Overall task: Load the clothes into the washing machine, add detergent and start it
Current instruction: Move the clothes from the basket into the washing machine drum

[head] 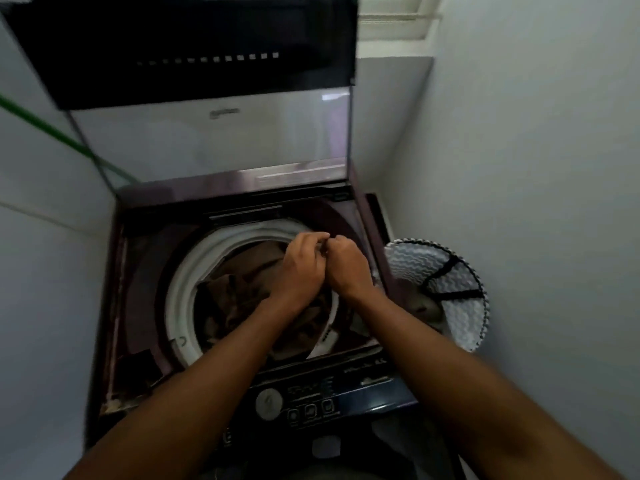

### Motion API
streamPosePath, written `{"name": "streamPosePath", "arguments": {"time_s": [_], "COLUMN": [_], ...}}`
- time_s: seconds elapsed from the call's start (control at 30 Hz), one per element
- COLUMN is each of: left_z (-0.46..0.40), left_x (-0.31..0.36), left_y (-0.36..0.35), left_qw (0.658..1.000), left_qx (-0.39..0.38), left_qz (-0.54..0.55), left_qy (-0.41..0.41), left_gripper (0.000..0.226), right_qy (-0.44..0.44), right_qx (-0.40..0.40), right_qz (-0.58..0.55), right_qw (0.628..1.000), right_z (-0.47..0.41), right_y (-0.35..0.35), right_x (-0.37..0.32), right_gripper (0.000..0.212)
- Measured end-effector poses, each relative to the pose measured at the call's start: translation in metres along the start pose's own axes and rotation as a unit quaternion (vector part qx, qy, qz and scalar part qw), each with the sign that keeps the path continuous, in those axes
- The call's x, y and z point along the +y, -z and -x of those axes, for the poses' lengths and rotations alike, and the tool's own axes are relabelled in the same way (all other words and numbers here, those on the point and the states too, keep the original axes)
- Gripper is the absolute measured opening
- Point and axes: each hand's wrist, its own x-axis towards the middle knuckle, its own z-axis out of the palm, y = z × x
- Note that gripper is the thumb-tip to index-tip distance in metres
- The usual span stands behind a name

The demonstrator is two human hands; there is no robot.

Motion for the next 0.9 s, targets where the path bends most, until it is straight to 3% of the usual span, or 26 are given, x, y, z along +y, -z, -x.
{"name": "streamPosePath", "arguments": {"time_s": [0.17,0.3,0.4,0.57,0.6,0.73,0.87,0.9], "left_z": [-0.021,-0.035,-0.044,-0.060,-0.064,-0.077,-0.089,-0.090], "left_x": [0.050,0.088,0.102,0.110,0.109,0.096,0.068,0.060], "left_y": [-0.061,-0.097,-0.127,-0.189,-0.203,-0.258,-0.316,-0.330], "left_qw": [0.996,0.985,0.970,0.935,0.929,0.906,0.883,0.877], "left_qx": [-0.034,-0.051,-0.132,-0.288,-0.308,-0.378,-0.420,-0.428], "left_qz": [0.004,-0.072,-0.110,-0.169,-0.173,-0.183,-0.206,-0.214], "left_qy": [-0.077,-0.145,-0.174,-0.123,-0.110,-0.042,0.031,0.043], "left_gripper": [0.033,0.037,0.043,0.033,0.033,0.027,0.035,0.039], "right_qy": [-0.030,-0.090,-0.176,-0.300,-0.327,-0.383,-0.427,-0.437], "right_qx": [0.100,0.149,0.106,-0.033,-0.055,-0.107,-0.141,-0.143], "right_qz": [-0.050,-0.086,-0.114,-0.134,-0.141,-0.140,-0.169,-0.173], "right_qw": [0.993,0.981,0.972,0.944,0.933,0.907,0.877,0.871], "right_z": [0.013,0.022,0.031,0.043,0.044,0.044,0.042,0.041], "right_y": [0.035,0.048,0.052,0.044,0.039,0.006,-0.029,-0.042], "right_x": [0.065,0.115,0.160,0.239,0.255,0.308,0.349,0.359], "right_gripper": [0.018,0.018,0.018,0.009,0.005,0.033,0.018,0.023]}}
